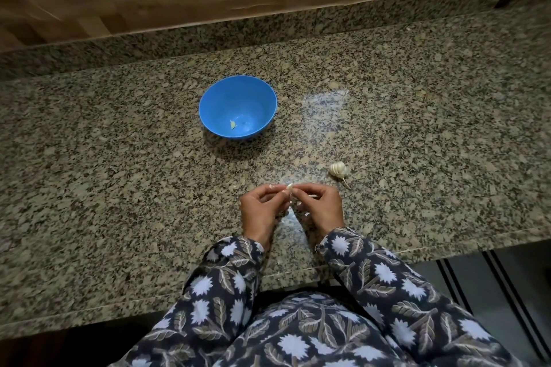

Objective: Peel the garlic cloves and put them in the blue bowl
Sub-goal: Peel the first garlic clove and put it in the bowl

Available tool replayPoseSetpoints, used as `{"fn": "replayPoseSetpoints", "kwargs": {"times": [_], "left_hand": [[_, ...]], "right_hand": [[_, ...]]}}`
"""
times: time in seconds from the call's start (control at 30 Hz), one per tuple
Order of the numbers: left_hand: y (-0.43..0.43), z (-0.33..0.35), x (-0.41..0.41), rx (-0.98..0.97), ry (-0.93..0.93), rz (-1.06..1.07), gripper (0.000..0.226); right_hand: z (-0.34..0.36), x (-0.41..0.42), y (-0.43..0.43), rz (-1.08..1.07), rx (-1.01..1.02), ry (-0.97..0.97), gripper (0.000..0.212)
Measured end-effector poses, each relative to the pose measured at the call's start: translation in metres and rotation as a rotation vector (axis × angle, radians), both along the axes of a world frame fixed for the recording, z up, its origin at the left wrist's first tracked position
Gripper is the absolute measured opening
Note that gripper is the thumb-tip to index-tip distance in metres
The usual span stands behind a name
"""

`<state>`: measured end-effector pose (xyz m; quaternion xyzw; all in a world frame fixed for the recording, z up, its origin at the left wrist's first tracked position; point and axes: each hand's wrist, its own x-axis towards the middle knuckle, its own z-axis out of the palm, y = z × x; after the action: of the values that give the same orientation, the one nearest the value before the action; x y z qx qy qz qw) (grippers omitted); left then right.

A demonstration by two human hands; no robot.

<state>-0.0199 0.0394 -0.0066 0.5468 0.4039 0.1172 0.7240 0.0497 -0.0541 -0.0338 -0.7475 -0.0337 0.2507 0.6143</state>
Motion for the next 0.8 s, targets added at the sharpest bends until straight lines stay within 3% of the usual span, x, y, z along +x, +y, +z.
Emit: {"fn": "replayPoseSetpoints", "kwargs": {"times": [0.63,0.8], "left_hand": [[-0.005,-0.011,-0.004,0.221,0.042,-0.062,0.012],[-0.005,-0.009,-0.003,0.203,0.05,-0.076,0.01]], "right_hand": [[0.006,-0.006,-0.003,0.013,-0.27,-0.145,0.011],[0.01,-0.006,-0.006,0.02,-0.335,-0.176,0.015]]}}
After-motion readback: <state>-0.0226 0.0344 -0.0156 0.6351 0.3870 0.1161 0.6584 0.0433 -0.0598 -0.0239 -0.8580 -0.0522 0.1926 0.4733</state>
